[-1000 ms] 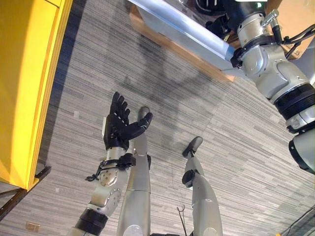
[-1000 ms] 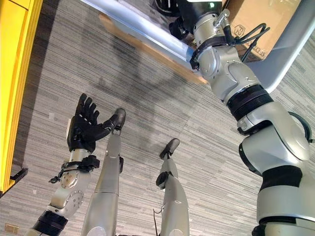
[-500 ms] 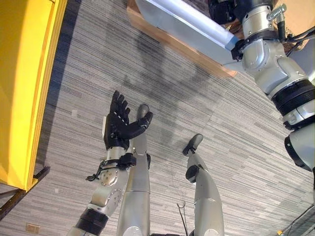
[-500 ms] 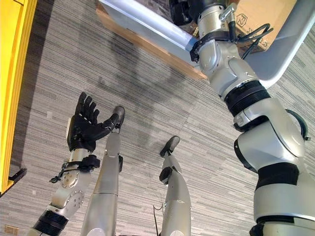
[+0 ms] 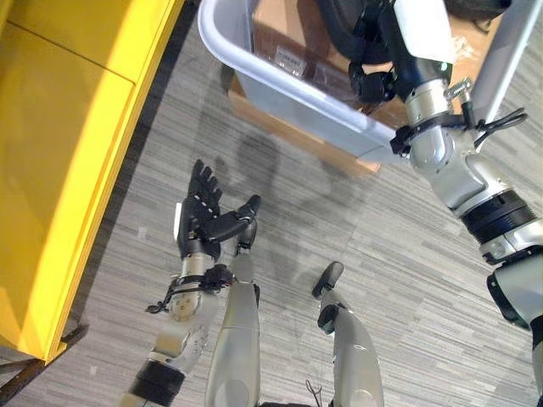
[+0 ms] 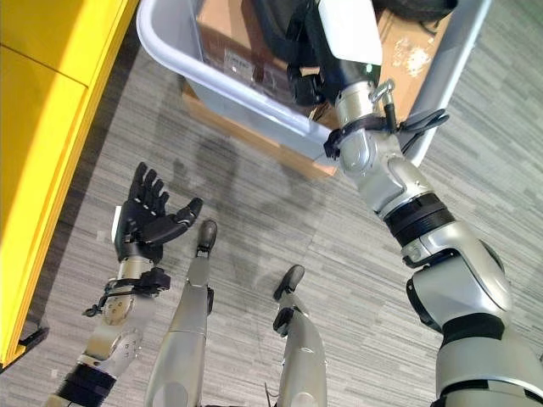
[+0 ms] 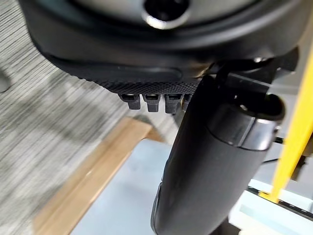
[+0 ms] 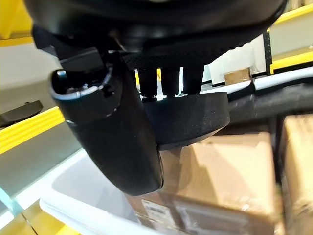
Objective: Move parts from the plastic box to the shelf.
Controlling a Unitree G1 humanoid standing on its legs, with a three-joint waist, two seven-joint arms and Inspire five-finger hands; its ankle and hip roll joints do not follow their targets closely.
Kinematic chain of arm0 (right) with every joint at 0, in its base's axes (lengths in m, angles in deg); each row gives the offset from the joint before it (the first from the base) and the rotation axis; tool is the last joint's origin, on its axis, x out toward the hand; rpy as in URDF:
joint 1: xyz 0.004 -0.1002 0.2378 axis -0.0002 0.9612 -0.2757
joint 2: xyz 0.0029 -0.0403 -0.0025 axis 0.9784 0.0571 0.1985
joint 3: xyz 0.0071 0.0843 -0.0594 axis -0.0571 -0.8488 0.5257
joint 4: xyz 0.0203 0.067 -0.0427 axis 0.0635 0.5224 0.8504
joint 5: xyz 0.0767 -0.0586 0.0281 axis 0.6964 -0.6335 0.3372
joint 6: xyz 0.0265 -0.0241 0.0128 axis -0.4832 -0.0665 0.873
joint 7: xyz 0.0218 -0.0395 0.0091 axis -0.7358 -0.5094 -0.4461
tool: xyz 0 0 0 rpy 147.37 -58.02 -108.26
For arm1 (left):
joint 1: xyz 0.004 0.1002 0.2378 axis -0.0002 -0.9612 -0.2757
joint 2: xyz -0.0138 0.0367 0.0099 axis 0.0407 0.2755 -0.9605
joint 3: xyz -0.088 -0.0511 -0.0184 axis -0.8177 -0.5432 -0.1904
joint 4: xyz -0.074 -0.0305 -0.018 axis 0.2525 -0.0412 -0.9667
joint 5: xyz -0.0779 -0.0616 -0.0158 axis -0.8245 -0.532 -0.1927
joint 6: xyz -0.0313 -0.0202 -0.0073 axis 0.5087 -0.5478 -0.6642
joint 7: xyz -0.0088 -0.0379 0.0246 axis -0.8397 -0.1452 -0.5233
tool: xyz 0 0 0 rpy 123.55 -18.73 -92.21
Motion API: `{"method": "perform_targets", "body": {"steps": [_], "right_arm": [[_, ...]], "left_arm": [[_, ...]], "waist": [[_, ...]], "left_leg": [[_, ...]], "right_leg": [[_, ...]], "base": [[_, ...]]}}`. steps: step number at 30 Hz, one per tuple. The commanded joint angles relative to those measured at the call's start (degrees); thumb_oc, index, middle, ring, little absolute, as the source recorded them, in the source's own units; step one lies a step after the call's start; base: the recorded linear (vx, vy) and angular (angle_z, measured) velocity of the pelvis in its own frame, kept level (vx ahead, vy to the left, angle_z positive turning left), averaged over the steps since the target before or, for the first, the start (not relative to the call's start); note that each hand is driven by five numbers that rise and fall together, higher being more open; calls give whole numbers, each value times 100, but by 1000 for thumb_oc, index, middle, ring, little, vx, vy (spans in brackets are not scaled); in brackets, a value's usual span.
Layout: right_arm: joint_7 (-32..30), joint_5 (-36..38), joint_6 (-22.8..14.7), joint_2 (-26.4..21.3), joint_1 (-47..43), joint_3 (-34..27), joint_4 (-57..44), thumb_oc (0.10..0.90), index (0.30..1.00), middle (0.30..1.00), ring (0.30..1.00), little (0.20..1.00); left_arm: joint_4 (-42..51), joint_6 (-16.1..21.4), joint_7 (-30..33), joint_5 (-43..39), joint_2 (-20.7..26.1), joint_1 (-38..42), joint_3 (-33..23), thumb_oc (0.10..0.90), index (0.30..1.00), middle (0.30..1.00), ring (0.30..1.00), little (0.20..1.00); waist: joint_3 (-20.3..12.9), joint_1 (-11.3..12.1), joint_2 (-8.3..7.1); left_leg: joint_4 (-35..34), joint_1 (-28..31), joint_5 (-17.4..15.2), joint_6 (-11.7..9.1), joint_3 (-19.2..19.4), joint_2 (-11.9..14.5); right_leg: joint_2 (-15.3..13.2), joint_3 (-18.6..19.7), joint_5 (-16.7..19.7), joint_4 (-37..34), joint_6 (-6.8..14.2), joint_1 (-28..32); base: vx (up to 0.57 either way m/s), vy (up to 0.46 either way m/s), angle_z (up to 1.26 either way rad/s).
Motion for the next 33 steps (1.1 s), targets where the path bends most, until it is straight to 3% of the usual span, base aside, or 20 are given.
{"method": "perform_targets", "body": {"steps": [1,5,11,18,22,33], "right_arm": [[-268,-289,-367,-510,-733,-397,-645,400,300,300,300,300],[-38,-360,-463,-569,-284,-570,-913,400,300,300,300,300],[62,-385,-532,-713,54,-792,-1230,400,300,300,300,300],[265,-415,-677,-879,740,-1276,-1801,400,300,300,300,300],[373,-396,-756,-784,1265,-1654,-2178,400,300,300,300,300],[537,-304,-891,-101,2838,-2567,-2916,400,300,300,300,300]], "left_arm": [[633,306,-310,291,76,134,2,900,1000,1000,1000,1000],[641,230,-630,179,118,-149,-84,900,1000,1000,1000,1000],[667,142,-822,182,194,-341,-166,900,1000,1000,1000,1000],[584,-20,-1140,174,229,-754,-334,900,1000,1000,1000,1000],[595,-112,-1276,181,193,-955,-403,900,1000,1000,1000,1000],[481,-220,-1344,297,-95,-1141,-607,900,1000,1000,1000,1000]], "waist": [[-145,-161,46],[-616,-251,72],[-945,-340,82],[-1569,-517,188],[-1909,-620,249],[-2405,-908,397]], "left_leg": [[302,345,-658,26,313,236],[-28,962,-577,22,451,316],[-217,1322,-547,12,529,338],[-354,1897,-663,33,675,383],[-493,2274,-738,65,816,374],[-520,2991,-1010,102,1194,449]], "right_leg": [[217,355,91,-674,21,823],[182,396,94,-834,56,1242],[176,436,106,-935,79,1482],[146,512,117,-1139,124,1960],[135,615,178,-1308,167,2223],[140,1014,65,-1264,190,2537]], "base": [[44,-7,-11],[94,-16,-19],[58,-13,-5],[81,5,-3],[102,15,-17],[65,1,-24]]}}
